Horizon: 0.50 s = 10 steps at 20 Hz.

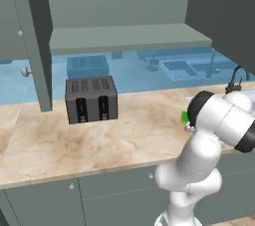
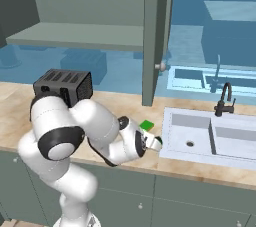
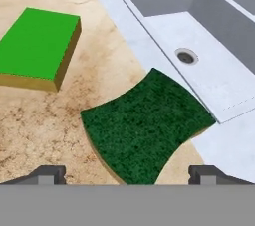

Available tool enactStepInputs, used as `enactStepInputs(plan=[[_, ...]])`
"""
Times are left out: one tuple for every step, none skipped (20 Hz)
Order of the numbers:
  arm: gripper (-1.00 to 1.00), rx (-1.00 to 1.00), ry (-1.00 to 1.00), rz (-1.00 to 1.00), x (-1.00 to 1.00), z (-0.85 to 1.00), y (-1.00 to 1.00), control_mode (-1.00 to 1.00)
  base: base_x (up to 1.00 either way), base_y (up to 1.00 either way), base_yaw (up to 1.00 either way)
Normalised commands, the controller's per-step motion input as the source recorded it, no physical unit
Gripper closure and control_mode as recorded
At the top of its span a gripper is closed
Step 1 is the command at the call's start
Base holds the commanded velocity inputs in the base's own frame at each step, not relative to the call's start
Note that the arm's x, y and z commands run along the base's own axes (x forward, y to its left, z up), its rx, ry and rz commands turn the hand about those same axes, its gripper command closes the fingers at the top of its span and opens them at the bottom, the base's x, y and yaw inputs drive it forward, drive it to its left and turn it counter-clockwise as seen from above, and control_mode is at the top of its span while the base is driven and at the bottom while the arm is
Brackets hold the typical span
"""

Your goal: Locate and retrieve the sponge and sponge from the cabinet. Place them next to the sink.

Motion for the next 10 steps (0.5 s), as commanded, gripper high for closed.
enactStepInputs(plan=[[-1.00,0.06,0.00,0.00,-0.11,0.51,0.09,-1.00,0.00,0.00,0.00],[-1.00,0.07,0.00,0.00,-0.10,0.60,0.14,-1.00,0.00,0.00,0.00],[-1.00,0.04,0.00,0.00,-0.10,0.70,0.22,-1.00,0.00,0.00,0.00],[-1.00,0.00,-0.06,0.05,0.00,0.84,0.23,-1.00,0.00,0.00,0.00],[-1.00,0.00,-0.09,0.06,0.00,0.89,0.23,-1.00,0.00,0.00,0.00],[-1.00,0.00,-0.07,0.05,0.00,0.92,0.25,-1.00,0.00,0.00,0.00],[-1.00,0.00,-0.04,0.05,0.00,0.92,0.28,-1.00,0.00,0.00,0.00],[-1.00,0.00,-0.02,0.05,0.00,0.85,0.32,-1.00,0.00,0.00,0.00],[-1.00,0.00,0.00,0.05,-0.03,0.80,0.34,-1.00,0.00,0.00,0.00],[-1.00,0.00,0.00,0.03,-0.04,0.78,0.34,-1.00,0.00,0.00,0.00]])
